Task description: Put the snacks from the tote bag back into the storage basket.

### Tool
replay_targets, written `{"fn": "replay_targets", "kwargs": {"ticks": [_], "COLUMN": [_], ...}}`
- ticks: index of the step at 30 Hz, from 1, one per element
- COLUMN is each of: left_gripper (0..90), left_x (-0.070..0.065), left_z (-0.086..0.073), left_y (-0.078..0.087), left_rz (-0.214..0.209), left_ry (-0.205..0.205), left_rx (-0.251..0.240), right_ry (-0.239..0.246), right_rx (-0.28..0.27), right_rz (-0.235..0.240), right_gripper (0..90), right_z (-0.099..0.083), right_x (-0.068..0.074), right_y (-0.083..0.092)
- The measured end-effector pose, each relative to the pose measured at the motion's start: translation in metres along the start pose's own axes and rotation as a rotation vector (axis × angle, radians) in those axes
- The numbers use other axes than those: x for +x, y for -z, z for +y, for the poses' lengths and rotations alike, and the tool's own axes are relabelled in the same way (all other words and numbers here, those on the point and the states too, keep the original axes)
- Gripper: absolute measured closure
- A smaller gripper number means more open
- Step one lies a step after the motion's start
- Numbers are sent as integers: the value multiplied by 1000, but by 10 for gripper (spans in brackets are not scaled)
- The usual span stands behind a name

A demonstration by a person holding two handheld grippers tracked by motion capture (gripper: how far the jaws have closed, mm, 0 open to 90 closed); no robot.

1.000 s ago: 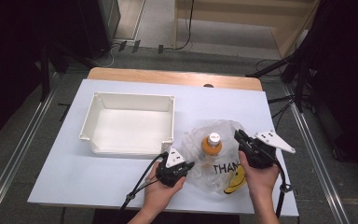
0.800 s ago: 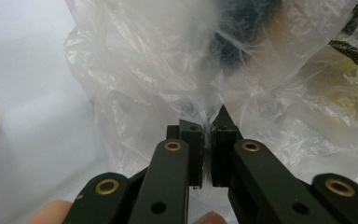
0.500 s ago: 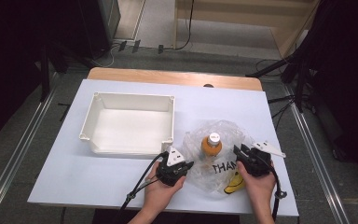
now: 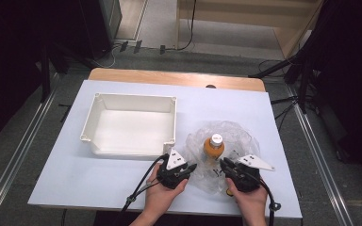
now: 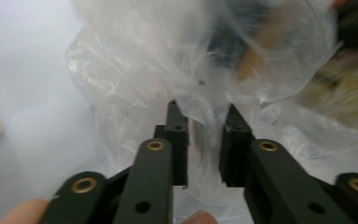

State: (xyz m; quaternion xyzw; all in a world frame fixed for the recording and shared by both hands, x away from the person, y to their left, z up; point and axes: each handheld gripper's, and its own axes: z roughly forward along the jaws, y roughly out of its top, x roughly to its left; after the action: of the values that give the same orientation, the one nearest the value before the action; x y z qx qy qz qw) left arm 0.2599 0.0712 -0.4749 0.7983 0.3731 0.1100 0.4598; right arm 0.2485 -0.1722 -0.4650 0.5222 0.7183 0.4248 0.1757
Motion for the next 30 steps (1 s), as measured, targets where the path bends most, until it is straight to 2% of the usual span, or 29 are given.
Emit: {"fn": "replay_targets", "kwargs": {"ticks": [1,2,3,4,5,6,7,8,9,10,12,14,15,16,17,18,19,20,21,22,23,24,25,27,28,30], "left_gripper": [768,675,675,652,539,486,443,390,390,330,248,194,182,212,300,503,503,593,723,828,854,867,878,883,888,890], "left_x": [0,1,0,0,-4,-6,-8,-8,-11,-15,-23,-29,-31,-32,-32,-32,-31,-28,-26,-22,-20,-20,-16,-15,-15,-13], "left_z": [-1,-1,-2,-2,-3,-2,0,0,3,8,18,29,37,39,39,38,37,34,30,22,17,17,8,8,8,8], "left_y": [3,7,9,14,22,28,33,33,40,46,51,49,42,36,36,27,22,13,6,-5,-10,-10,-18,-18,-18,-20], "left_rz": [-11,-23,-32,-44,-29,-33,-43,-43,-42,-33,18,56,80,102,102,152,171,175,168,159,157,157,156,146,156,141], "left_ry": [5,1,6,-2,2,11,20,20,30,27,4,-14,-28,-41,-41,-56,-63,-55,-50,-46,-46,-46,-33,-32,-43,-24], "left_rx": [-37,-53,-64,-76,-112,-132,-155,-155,-181,-212,-239,-240,-218,-203,-203,-194,-180,-146,-110,-41,-9,-9,42,42,45,64], "right_ry": [0,4,4,13,33,35,30,30,23,10,6,14,22,23,23,14,14,10,3,-1,-2,-2,-9,-13,-22,-15], "right_rx": [0,100,100,126,133,135,133,133,130,130,128,125,122,122,122,123,123,124,121,122,121,121,110,94,55,-7], "right_rz": [0,-1,-1,-9,-32,-35,-31,-31,-25,-19,-18,-24,-27,-27,-27,-16,-16,-12,-6,2,5,5,10,15,37,48], "right_gripper": [820,848,848,859,865,868,869,869,869,869,874,878,879,879,879,877,877,876,874,868,861,861,782,762,742,732], "right_z": [0,-6,-6,-8,-8,-8,-8,-8,-8,-8,-9,-9,-9,-9,-9,-9,-9,-9,-9,-9,-9,-9,-9,-10,-10,-8], "right_x": [0,1,1,2,5,5,5,5,4,3,3,4,4,4,4,3,3,2,1,0,-1,-1,-2,-3,-4,-4], "right_y": [0,-14,-14,-17,-19,-19,-19,-19,-19,-20,-20,-20,-20,-20,-20,-20,-20,-20,-20,-20,-20,-20,-18,-16,-11,0]}}
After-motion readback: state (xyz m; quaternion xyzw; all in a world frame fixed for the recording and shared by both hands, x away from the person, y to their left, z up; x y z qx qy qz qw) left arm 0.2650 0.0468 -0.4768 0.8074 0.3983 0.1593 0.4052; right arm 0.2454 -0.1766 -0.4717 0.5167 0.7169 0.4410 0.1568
